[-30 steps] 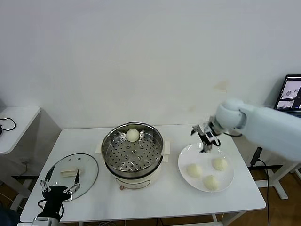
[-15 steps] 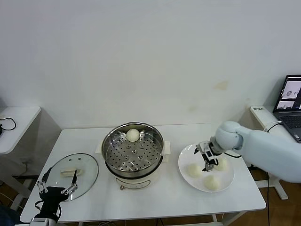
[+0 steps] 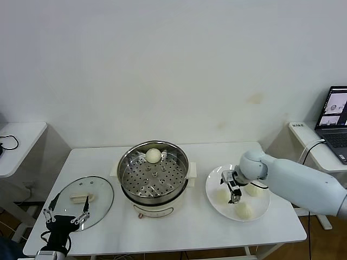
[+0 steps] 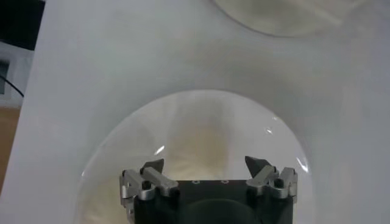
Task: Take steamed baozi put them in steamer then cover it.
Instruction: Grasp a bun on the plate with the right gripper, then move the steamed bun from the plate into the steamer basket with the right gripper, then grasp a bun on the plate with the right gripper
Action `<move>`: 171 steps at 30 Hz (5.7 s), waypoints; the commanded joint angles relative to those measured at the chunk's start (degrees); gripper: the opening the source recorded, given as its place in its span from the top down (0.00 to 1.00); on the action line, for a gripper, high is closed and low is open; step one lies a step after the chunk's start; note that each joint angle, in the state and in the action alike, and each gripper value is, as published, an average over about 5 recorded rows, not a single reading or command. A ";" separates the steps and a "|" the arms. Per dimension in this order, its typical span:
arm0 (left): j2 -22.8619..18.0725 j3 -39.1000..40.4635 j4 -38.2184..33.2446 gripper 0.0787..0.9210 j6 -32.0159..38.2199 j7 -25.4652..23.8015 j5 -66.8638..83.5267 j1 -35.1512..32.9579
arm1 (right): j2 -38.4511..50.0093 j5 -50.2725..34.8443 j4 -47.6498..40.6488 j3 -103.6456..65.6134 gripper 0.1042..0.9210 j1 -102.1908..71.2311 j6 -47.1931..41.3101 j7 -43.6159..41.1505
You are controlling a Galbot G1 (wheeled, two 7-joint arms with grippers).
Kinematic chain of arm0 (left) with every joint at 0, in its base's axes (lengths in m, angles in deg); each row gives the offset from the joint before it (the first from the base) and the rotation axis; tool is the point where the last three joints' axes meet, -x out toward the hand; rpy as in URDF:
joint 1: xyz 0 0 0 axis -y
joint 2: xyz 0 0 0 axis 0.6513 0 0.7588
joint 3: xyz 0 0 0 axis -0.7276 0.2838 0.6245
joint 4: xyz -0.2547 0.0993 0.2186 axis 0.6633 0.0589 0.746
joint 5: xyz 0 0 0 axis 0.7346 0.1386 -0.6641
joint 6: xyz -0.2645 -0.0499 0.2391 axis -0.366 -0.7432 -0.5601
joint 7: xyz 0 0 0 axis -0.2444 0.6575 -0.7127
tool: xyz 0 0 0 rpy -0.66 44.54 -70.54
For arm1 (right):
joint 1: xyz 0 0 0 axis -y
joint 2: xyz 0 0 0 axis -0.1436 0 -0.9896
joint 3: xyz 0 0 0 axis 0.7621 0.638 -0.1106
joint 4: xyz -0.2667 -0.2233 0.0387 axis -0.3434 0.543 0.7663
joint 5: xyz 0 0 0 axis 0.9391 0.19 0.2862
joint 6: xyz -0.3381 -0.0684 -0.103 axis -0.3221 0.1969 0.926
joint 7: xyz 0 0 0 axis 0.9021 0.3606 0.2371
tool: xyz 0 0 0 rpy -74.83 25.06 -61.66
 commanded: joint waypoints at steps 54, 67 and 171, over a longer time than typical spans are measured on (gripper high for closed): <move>1.84 0.39 -0.71 0.12 -0.31 -0.13 0.65 1.09 | -17.96 -25.81 -1.99 11.90 0.38 38.65 -6.52 -0.24; 1.07 -1.10 -1.62 0.12 -0.14 -0.11 0.68 1.33 | -39.21 -27.54 -15.23 10.55 0.37 28.07 -10.78 2.85; -0.36 0.76 -2.70 0.12 -0.28 -0.25 -2.07 -1.35 | 17.79 2.57 12.70 -8.33 0.12 -8.14 3.39 -7.51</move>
